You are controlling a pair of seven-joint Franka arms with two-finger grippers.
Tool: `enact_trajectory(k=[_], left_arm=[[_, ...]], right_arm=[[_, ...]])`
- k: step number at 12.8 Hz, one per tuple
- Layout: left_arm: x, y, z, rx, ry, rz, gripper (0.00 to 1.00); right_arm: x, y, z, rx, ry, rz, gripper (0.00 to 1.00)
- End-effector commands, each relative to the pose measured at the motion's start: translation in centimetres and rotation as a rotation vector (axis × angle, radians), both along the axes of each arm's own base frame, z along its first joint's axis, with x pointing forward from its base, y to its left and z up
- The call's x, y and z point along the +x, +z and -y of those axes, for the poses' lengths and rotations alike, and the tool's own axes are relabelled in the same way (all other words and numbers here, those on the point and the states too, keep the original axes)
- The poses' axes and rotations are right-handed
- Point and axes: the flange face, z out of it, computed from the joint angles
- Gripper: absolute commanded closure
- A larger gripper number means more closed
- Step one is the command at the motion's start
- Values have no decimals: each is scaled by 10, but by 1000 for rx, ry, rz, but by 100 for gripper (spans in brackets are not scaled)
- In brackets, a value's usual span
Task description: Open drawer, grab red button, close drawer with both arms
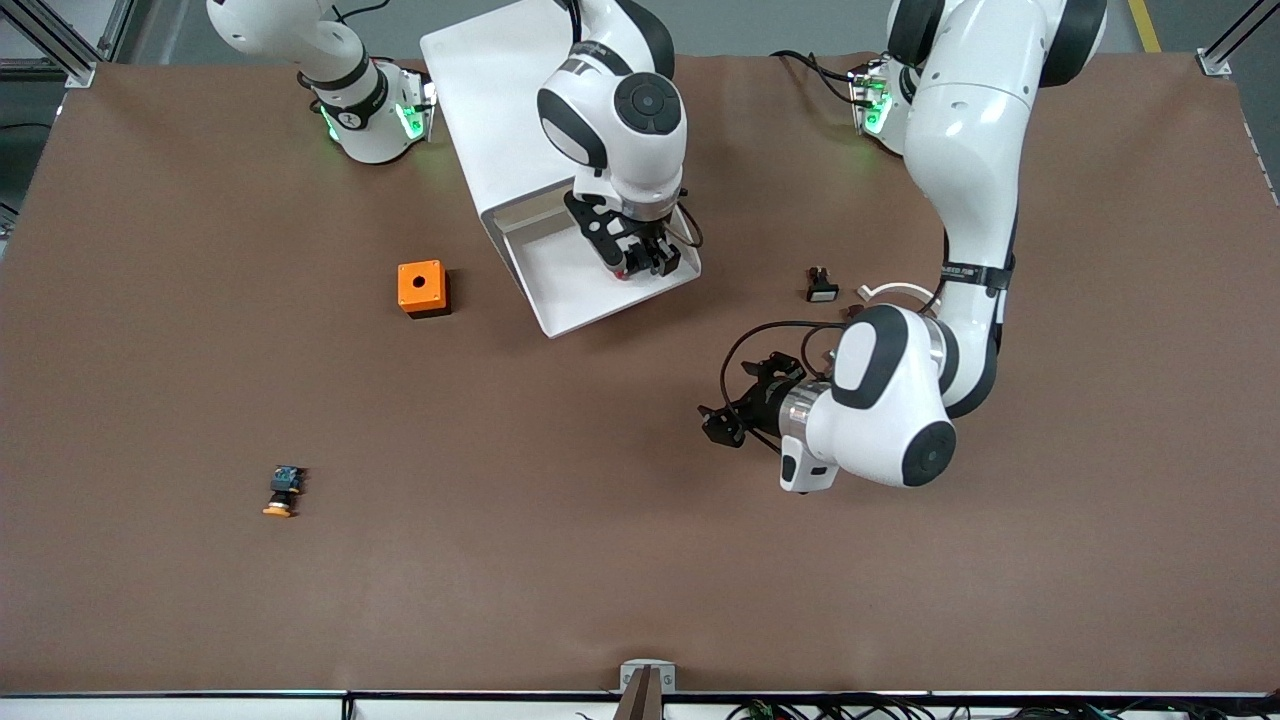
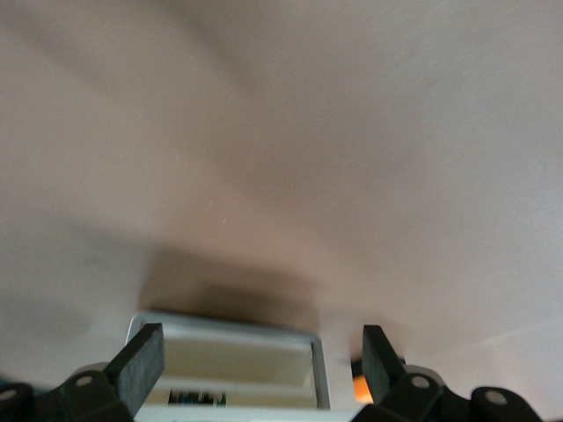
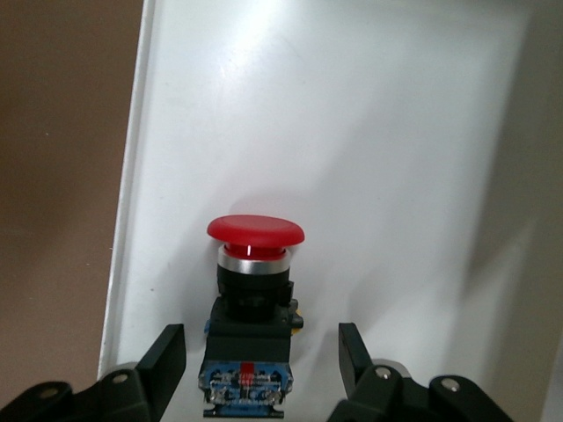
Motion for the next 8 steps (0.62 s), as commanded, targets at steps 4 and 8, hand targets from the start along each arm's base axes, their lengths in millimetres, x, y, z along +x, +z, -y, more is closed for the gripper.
enact_trajectory(k=[4,8], left_arm=[[-9,34,15,128,-88,216,1],[-23,45,35,207,-125,350,1]], right_arm=[[-1,1,-2,5,16,-10,100],[26,37,10,2,85,-28,100]])
